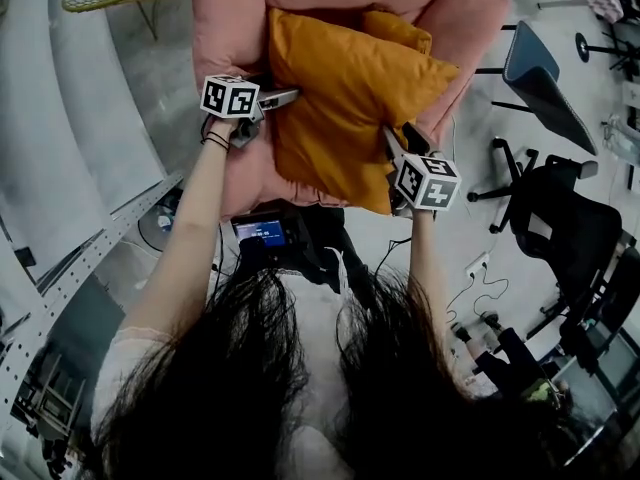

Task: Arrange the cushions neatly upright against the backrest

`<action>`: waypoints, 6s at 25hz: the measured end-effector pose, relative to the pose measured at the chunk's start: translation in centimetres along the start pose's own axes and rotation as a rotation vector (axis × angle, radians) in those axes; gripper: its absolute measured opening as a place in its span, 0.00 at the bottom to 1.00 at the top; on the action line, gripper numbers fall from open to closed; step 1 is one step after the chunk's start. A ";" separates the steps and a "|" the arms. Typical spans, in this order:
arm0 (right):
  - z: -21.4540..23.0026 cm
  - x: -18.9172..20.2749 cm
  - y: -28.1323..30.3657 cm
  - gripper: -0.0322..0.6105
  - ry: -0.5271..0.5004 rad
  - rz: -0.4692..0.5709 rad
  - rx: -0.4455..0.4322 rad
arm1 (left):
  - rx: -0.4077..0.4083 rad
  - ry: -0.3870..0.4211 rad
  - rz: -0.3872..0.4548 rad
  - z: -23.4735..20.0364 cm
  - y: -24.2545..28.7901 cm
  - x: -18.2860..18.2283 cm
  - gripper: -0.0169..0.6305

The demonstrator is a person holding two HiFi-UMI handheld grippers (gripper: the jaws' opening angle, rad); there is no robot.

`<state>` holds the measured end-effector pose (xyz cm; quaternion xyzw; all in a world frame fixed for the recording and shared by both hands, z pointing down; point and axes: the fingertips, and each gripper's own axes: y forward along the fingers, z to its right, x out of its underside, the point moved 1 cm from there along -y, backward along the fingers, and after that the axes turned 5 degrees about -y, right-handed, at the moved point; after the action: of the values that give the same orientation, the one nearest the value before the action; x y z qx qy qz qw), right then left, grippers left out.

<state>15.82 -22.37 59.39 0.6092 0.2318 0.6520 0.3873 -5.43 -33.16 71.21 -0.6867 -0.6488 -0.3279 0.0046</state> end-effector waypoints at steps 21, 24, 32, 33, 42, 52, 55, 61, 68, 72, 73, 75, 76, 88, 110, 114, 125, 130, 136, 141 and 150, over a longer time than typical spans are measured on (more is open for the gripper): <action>-2.1 -2.6 -9.8 0.19 0.018 0.186 -0.236 | -0.358 0.263 0.257 17.4 -13.3 -0.1 0.33; -3.3 -5.5 -9.8 0.19 0.008 0.242 -0.279 | -0.410 0.265 0.304 18.6 -16.1 -1.0 0.32; -5.7 -13.0 -5.2 0.18 0.044 0.341 -0.378 | -0.543 0.292 0.403 17.7 -20.8 -4.9 0.29; -5.6 -13.8 -4.5 0.18 0.040 0.350 -0.380 | -0.561 0.300 0.415 17.5 -20.9 -5.5 0.28; 0.4 -17.2 -1.4 0.17 0.167 0.449 -0.330 | -0.522 0.403 0.436 15.4 -15.0 -14.7 0.25; 1.9 -19.2 2.3 0.17 0.083 0.391 -0.291 | -0.634 0.452 0.342 9.7 -11.3 -20.3 0.25; 1.5 -19.1 4.0 0.17 0.077 0.364 -0.309 | -0.633 0.413 0.393 8.1 -10.9 -20.1 0.25; 1.4 -18.6 5.3 0.17 0.124 0.343 -0.365 | -0.535 0.336 0.481 6.7 -10.0 -19.6 0.25; 1.8 -18.9 3.9 0.20 0.104 0.393 -0.360 | -0.417 0.279 0.474 6.8 -11.0 -19.8 0.33; 2.5 -18.9 2.6 0.31 0.097 0.404 -0.360 | -0.422 0.266 0.491 7.4 -12.2 -19.8 0.44; 2.8 -18.8 2.3 0.32 0.096 0.400 -0.357 | -0.437 0.278 0.488 7.6 -12.5 -19.8 0.45; 3.4 -18.6 1.6 0.32 0.088 0.400 -0.346 | -0.467 0.315 0.484 8.2 -13.2 -19.8 0.45; 3.8 -18.5 1.2 0.32 0.083 0.405 -0.338 | -0.479 0.336 0.488 8.7 -13.7 -19.8 0.45; 10.6 -12.8 3.2 0.32 -0.063 0.199 -0.161 | -0.431 0.496 0.305 14.8 -13.4 -11.5 0.45; 9.9 -8.6 10.1 0.18 0.016 0.030 -0.165 | -0.280 0.555 0.102 20.1 -2.2 -4.4 0.45; 8.9 -8.3 7.5 0.17 0.114 0.104 -0.203 | -0.372 0.527 0.144 18.0 0.0 -6.2 0.45; 9.9 -7.3 -1.3 0.17 0.188 0.315 -0.062 | -0.442 0.596 0.185 15.9 1.0 -7.6 0.45; 11.0 -6.1 -6.1 0.16 0.231 0.388 -0.003 | -0.453 0.613 0.165 15.5 1.7 -7.7 0.45; 10.6 -5.6 -10.8 0.16 0.222 0.434 0.043 | -0.446 0.639 0.132 14.3 2.8 -8.2 0.45; 9.9 -7.7 -14.8 0.16 0.172 0.513 0.048 | -0.457 0.677 0.052 12.9 4.8 -7.7 0.38; 7.4 -9.7 -16.1 0.16 0.102 0.510 -0.006 | -0.463 0.594 -0.038 9.6 9.8 -7.2 0.33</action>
<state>26.20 -21.73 42.11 0.6133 0.0881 0.7590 0.2001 8.04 -36.97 64.48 -0.5325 -0.5404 -0.6507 0.0308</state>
